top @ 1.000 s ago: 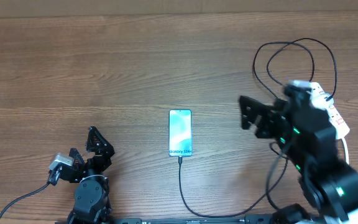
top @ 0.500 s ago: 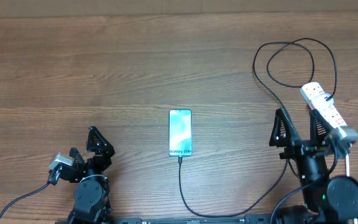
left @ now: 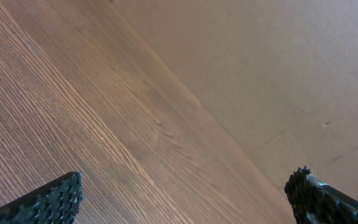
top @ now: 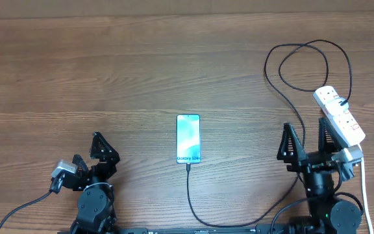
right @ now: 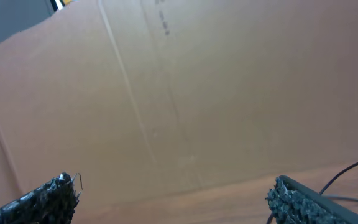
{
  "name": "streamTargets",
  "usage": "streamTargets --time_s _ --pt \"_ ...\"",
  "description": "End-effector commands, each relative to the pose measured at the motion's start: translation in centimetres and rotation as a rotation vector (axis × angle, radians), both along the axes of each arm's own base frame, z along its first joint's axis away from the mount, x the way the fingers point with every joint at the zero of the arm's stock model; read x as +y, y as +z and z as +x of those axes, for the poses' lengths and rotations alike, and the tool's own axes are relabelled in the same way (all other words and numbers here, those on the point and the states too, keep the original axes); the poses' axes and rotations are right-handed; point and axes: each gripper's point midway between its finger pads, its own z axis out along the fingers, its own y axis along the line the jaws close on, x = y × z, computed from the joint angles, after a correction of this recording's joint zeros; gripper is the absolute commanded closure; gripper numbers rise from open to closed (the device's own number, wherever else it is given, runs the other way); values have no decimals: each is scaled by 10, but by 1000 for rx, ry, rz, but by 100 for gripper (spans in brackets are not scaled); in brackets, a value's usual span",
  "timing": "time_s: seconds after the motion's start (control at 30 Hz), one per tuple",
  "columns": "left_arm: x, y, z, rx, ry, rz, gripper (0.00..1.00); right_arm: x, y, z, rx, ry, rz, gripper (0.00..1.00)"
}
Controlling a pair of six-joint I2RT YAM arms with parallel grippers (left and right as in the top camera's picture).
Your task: Plug charger to phone and switch on socket
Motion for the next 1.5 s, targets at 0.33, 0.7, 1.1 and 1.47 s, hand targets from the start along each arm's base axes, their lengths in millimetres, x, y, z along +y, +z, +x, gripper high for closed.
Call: streamTargets --time_s 0.33,0.7,1.1,1.47 --pt "1 0 -1 4 4 15 1 -8 -49 13 82 -38 0 0" --pt "1 0 -1 4 4 15 0 -19 -96 20 274 -98 0 0" --pt "1 0 -1 4 4 15 0 -19 -111 20 335 -95 -2 0" --pt "1 0 -1 4 4 15 1 -17 -111 20 335 -89 -3 0"
